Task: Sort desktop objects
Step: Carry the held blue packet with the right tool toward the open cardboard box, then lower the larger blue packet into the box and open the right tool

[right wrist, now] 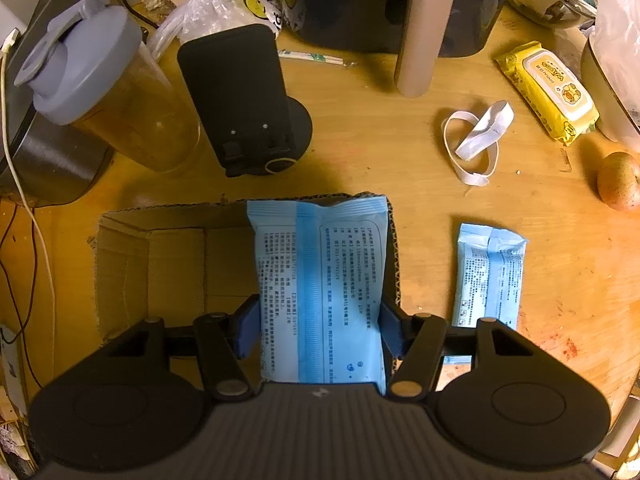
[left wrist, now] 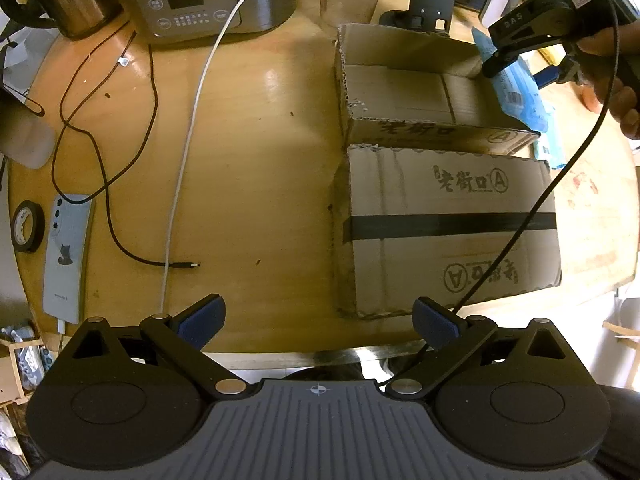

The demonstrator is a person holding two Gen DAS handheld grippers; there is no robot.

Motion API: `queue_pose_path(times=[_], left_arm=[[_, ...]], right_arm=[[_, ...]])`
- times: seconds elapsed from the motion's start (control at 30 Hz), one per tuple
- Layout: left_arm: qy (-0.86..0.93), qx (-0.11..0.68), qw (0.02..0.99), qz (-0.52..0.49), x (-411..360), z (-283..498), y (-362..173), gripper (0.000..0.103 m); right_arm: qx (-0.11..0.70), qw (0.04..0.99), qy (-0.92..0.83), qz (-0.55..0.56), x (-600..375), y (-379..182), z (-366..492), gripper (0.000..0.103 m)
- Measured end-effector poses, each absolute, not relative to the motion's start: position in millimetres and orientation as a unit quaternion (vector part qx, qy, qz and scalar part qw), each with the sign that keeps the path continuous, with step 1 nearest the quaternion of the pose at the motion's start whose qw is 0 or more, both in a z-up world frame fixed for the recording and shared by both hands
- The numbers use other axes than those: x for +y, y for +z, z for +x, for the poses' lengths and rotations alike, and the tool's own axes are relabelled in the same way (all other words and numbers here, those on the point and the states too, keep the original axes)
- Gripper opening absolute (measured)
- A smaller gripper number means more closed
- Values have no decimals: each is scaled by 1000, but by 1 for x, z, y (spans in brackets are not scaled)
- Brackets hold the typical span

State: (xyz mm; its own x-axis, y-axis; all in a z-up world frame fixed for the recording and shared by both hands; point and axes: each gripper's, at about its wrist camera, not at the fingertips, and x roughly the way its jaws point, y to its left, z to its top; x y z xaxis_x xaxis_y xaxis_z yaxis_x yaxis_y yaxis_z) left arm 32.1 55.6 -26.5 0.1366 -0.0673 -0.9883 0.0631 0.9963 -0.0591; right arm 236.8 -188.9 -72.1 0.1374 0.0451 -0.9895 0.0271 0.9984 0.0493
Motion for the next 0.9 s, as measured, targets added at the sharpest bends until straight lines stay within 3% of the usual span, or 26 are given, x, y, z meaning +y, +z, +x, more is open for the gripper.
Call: queue_pose_path(times=[0.9], left_arm=[[-34, 659, 751, -7, 61, 34, -29, 103]], right_arm=[[662, 749, 4, 30, -184, -87, 245, 60]])
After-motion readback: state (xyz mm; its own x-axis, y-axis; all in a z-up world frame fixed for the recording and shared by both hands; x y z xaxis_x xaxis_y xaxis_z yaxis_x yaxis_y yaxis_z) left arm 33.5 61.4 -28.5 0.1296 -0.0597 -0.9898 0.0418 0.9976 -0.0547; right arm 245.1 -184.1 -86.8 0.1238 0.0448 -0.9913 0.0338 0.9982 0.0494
